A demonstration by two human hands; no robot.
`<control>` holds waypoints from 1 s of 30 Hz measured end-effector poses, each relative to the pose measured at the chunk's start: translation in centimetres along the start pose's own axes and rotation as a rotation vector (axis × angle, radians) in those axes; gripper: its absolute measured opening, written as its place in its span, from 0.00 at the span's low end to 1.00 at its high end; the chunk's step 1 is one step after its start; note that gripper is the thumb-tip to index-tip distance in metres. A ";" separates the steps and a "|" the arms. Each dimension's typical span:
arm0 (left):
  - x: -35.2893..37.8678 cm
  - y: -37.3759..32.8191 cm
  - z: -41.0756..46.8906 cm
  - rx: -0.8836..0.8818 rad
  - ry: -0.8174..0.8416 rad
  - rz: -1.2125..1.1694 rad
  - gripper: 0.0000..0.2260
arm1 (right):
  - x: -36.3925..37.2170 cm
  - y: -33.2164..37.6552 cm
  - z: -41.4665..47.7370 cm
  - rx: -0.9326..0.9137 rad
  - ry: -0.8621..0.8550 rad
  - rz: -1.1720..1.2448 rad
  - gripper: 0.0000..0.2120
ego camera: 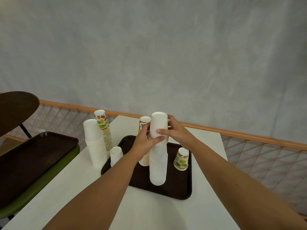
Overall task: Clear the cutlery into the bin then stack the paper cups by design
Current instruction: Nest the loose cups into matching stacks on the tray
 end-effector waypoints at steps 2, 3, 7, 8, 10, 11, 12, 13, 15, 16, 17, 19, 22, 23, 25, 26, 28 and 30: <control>0.1 0.6 0.1 -0.010 0.006 0.005 0.30 | 0.1 -0.8 0.0 0.026 0.010 0.012 0.28; 0.1 0.8 0.1 -0.014 0.006 0.006 0.30 | 0.2 -1.1 -0.1 0.040 0.016 0.012 0.28; 0.0 1.4 0.0 -0.029 -0.001 0.029 0.33 | 0.1 -1.7 0.1 0.074 0.023 -0.047 0.28; 0.0 1.5 0.0 -0.030 0.003 0.036 0.34 | 0.1 -1.6 0.2 0.072 0.018 -0.050 0.27; -0.2 1.7 -0.1 -0.031 -0.008 0.042 0.33 | -0.1 -1.4 0.4 0.057 -0.005 -0.046 0.26; -0.4 1.7 -0.1 -0.032 -0.031 0.037 0.30 | -0.2 -1.1 0.5 0.041 -0.026 -0.043 0.25; -0.7 1.5 -0.1 -0.035 -0.069 0.030 0.27 | -0.3 -0.8 0.7 0.020 -0.057 -0.040 0.23; -1.1 1.4 -0.2 -0.034 -0.118 0.028 0.23 | -0.5 -0.5 0.9 -0.004 -0.094 -0.035 0.21; -2.1 1.3 -0.3 -0.027 -0.217 0.015 0.16 | -0.7 0.5 1.0 -0.051 -0.177 -0.036 0.17; -2.7 1.3 -0.4 -0.026 -0.262 0.002 0.14 | -0.8 1.0 1.1 -0.074 -0.212 -0.043 0.16; -3.2 1.2 -0.5 -0.025 -0.302 -0.005 0.13 | -0.8 1.5 1.2 -0.097 -0.241 -0.055 0.14; -4.4 1.1 -0.8 -0.021 -0.374 0.003 0.12 | -0.5 2.7 1.3 -0.138 -0.278 -0.088 0.13; -6.3 1.0 -1.4 0.004 -0.443 0.002 0.10 | 0.8 4.6 1.5 -0.198 -0.287 -0.122 0.11; -6.9 1.1 -1.6 0.010 -0.459 0.003 0.10 | 1.5 5.2 1.5 -0.215 -0.281 -0.126 0.11; -8.4 1.4 -2.0 0.016 -0.484 0.018 0.09 | 3.0 6.2 1.6 -0.235 -0.255 -0.132 0.11; -9.2 1.6 -2.1 0.019 -0.496 0.022 0.08 | 3.9 6.6 1.7 -0.243 -0.238 -0.133 0.11; -11.0 1.8 -2.4 0.029 -0.510 0.009 0.06 | 5.7 7.4 2.1 -0.253 -0.209 -0.153 0.11; -12.8 2.2 -2.6 0.029 -0.522 -0.003 0.06 | 7.4 8.0 2.6 -0.247 -0.188 -0.183 0.13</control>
Point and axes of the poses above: each hand's wrist, its own z-axis towards the middle knuckle, its own x-axis out of the palm, y = z × x, the point moved 5 cm from there along z, towards the middle knuckle, and after that the axes turned 7 degrees about -z, right-handed, at the moved point
